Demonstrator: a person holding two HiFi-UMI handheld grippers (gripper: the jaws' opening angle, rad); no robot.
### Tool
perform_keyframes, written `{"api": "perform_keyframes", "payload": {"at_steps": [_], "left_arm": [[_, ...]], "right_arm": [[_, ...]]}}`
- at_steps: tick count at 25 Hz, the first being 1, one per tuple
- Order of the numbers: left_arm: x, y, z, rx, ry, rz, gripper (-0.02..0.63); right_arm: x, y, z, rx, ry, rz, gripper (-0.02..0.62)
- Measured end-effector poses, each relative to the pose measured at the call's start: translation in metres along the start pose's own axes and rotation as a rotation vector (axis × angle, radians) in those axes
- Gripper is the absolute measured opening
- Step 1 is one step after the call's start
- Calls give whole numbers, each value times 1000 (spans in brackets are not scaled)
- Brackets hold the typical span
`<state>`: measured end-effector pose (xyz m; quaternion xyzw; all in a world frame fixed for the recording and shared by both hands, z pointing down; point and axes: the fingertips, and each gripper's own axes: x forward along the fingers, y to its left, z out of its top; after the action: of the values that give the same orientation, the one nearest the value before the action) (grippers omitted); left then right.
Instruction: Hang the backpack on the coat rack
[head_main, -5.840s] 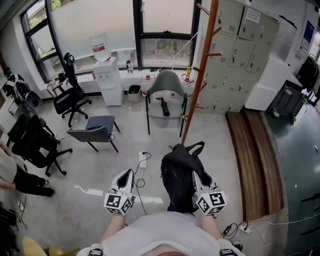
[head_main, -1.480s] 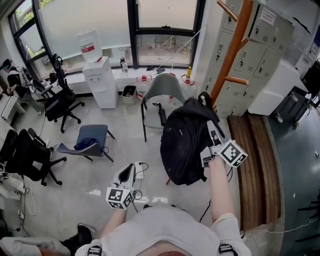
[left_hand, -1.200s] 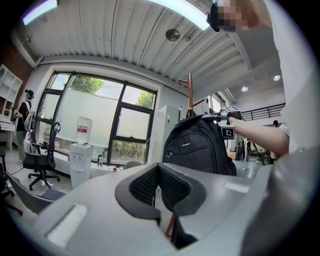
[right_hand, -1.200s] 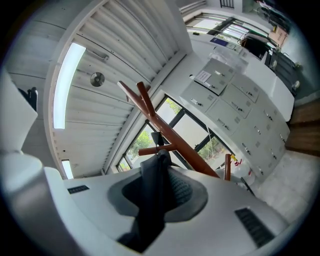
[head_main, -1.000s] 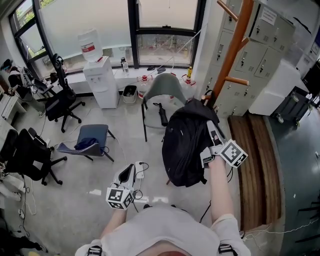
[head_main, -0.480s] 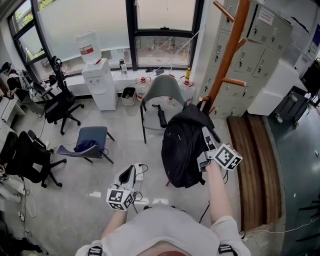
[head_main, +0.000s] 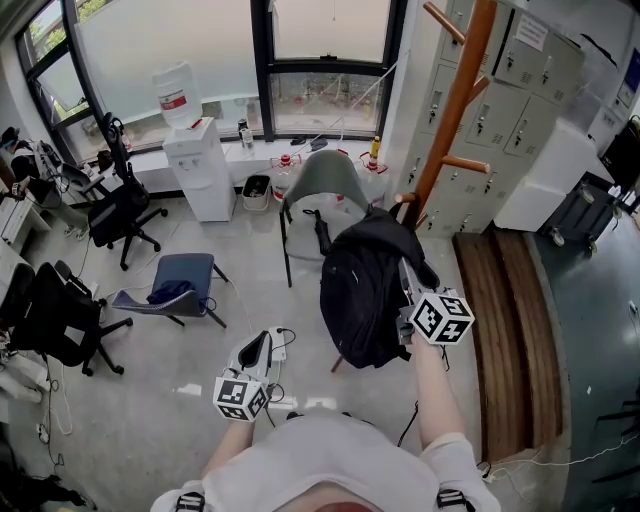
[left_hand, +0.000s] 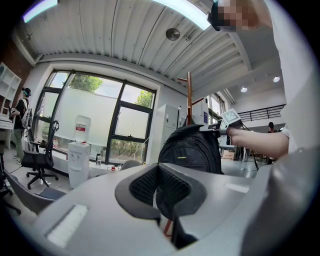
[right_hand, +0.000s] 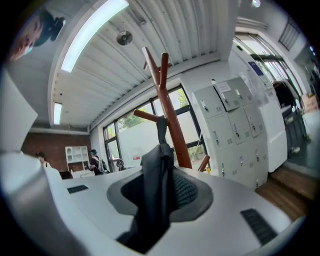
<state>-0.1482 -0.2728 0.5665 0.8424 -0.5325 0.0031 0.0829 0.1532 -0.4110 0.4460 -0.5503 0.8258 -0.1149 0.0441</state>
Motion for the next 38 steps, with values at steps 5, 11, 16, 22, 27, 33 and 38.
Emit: {"api": "perform_keyframes", "payload": {"at_steps": [5,11,16,22,27,33,38], "left_arm": [[-2,-3,0,4,-3,-3,11],[-4,-6,1,-3,-5,-8,11],[-6,-6,4,-43,-20,-7,11],[-6,-15,4,-37,-23,-14,11],[-5,-20,5,-32,-19,-27,11],[-5,-30,7,-16,-21,-49,11],[-4,-37,8,-9,-16,-57,11]], "right_arm": [[-2,-4,-8,-187,55,-70,91],[-4,-5,-7,-260,73,-105,115],[-12,3,3,-255,29,-82,247],[-45,21,26,-279,-50,-56,265],[-72,42,26,-250,-91,7,265],[-93,53,-7,-192,-77,40,253],[-110,46,-29,-186,-82,-11,122]]}}
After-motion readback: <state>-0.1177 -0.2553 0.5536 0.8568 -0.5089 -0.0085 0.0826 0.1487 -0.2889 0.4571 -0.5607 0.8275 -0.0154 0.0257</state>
